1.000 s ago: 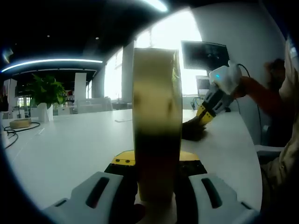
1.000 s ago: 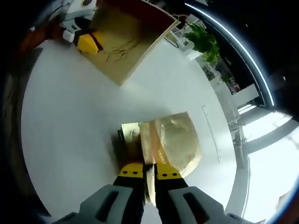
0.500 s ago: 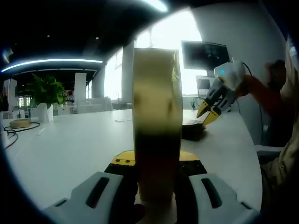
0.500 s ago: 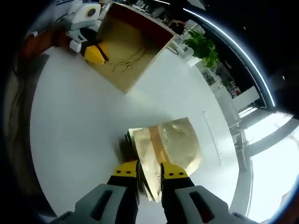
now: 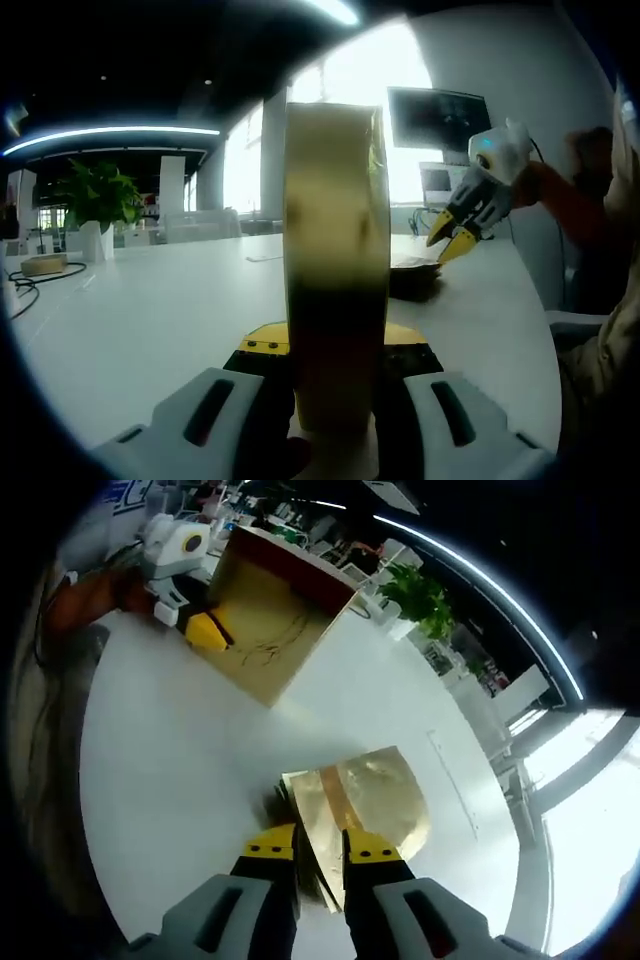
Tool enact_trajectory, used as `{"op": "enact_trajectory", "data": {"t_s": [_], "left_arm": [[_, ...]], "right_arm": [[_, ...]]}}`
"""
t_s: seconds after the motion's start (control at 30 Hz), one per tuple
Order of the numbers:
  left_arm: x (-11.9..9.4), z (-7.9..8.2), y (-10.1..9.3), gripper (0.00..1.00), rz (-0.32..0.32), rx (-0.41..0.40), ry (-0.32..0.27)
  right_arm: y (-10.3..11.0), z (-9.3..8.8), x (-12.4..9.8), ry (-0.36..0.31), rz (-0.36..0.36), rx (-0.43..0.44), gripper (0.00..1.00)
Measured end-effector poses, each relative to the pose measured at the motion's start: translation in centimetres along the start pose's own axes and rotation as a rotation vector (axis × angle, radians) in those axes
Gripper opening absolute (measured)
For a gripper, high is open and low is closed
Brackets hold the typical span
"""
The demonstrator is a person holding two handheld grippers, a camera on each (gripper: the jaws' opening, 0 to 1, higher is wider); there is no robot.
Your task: Extract single mask from mask box in order stack masks on table
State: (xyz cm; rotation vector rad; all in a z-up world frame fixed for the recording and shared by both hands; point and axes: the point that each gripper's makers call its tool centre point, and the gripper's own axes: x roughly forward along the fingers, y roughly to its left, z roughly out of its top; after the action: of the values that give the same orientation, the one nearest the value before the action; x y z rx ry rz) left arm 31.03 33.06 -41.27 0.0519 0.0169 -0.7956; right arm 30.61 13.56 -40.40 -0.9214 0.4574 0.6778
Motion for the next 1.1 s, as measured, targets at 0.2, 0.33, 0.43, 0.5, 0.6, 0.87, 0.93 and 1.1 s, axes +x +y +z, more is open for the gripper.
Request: {"op": "enact_trajectory", "data": {"t_s": [0.2,0.33,0.43,0.5,0.6,0.87,0.93,1.1], "left_arm": [[0.0,0.0,-0.1,0.20,0.000,0.000,0.000],[0.0,0.0,0.0,0.20,0.001,0.001,0.000],[0.0,0.0,-0.1,0.20,0.001,0.001,0.000],[0.0,0.0,0.0,0.20,0.001,0.001,0.000],[0.0,0.0,0.0,0.20,0.001,0.001,0.001],[0.0,0.0,0.0,0.20,0.005,0.005,0.005],[0.0,0.0,0.0,0.20,0.005,0.004,0.005],[0.1,0.0,0.1,0.20,0.009,0.002,0.005]], "right_arm": [[-0.2,-0.4,-0.5,-0.023,-0.029,0.049,0.12],[-0.4,-0.9,-0.9,-0.051,-0.051,0.119,0.09],[-0.7,-1.1,-1.3,-0.075,-0.073,0.156,0.07],[-0.9,-1.4,-1.6,-0.083,-0.089,0.186,0.05],[-1.0,-1.7,-1.9,-0.106,-0.112,0.237,0.02],[-1.4,-2.0,-2.9,-0.183,-0.171,0.391,0.00],[-1.3,-2.3,-3.0,-0.189,-0.176,0.401,0.00],[-0.9,-3.0,-3.0,-0.215,-0.189,0.448,0.00]]}}
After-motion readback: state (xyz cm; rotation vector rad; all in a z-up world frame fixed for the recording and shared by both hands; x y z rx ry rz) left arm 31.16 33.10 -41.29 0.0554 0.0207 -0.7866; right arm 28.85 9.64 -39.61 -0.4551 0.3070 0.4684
